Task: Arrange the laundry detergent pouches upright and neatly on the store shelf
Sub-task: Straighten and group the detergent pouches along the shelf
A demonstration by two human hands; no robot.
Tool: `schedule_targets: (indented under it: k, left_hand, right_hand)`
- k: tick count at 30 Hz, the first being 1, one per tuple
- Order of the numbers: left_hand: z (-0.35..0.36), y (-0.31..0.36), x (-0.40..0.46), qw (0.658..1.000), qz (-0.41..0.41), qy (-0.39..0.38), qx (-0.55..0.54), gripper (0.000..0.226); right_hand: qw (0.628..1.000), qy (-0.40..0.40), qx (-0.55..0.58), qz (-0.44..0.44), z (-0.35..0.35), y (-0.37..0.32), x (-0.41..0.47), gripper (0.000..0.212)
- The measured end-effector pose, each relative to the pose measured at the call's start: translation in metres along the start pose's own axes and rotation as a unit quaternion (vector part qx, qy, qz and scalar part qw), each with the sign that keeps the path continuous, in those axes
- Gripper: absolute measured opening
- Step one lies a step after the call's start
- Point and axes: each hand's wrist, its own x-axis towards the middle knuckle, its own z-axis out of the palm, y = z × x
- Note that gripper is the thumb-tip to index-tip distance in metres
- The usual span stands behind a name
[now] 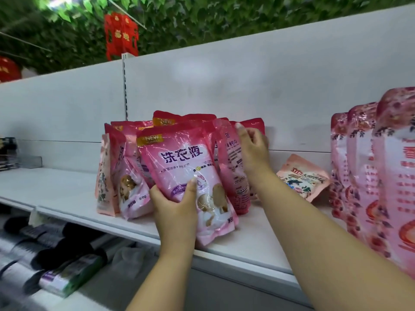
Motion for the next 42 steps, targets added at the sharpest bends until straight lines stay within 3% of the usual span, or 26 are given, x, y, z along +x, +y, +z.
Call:
schedule_targets:
  k: [4,7,9,11,14,17,21,27,30,37,42]
  left_hand:
    - [0.000,0.001,-0.001,1.000,0.000,0.002,0.007,0.047]
    - [-0.001,0.002,-0.002,1.000,0.001,0.004,0.012,0.044]
    - [0.000,0.003,-0.002,1.000,0.002,0.001,0.012,0.039]
    - [0.000,0.003,-0.002,1.000,0.002,-0.004,0.010,0.038]
    - [0.000,0.001,-0.001,1.000,0.003,-0.002,0.011,0.039]
    - [0.000,-0.001,0.000,1.000,0.009,0.000,0.011,0.041]
    - [-0.001,-0.001,0.000,1.000,0.005,-0.010,0.003,0.046]
    - [-0.002,-0.001,0.002,1.000,0.000,-0.018,0.010,0.041]
    - [-0.003,-0.001,0.001,1.000,0.000,-0.018,0.010,0.041]
    - [-0.004,0.001,-0.001,1.000,0.003,-0.025,-0.004,0.041]
    - [-0.007,0.004,-0.008,0.998,0.048,-0.032,0.008,0.037]
  right_hand:
    - [0.960,0.221,-0.047,0.168,-0.050,0.027,0.011,0.056]
    - [0.909,0.209,-0.044,0.357,-0.073,0.069,0.011,0.108]
    - [0.901,0.195,0.012,0.386,-0.081,0.107,0.018,0.130]
    - [0.894,0.221,0.095,0.379,-0.092,0.147,0.031,0.113]
    - [0.920,0.167,0.103,0.340,-0.089,0.106,0.009,0.060]
    - [0.955,0.193,0.031,0.225,-0.078,0.062,0.002,0.030]
    - [0.976,0.209,-0.063,0.018,-0.064,-0.001,-0.021,0.014]
    - [0.979,0.203,0.030,0.019,-0.069,-0.007,-0.050,0.025]
    - [0.980,0.195,0.022,0.026,-0.076,-0.014,-0.066,0.033]
    - [0.984,0.173,0.013,0.037,-0.097,-0.018,-0.093,0.025]
    - [0.984,0.173,0.016,0.028,-0.111,-0.026,-0.108,0.035]
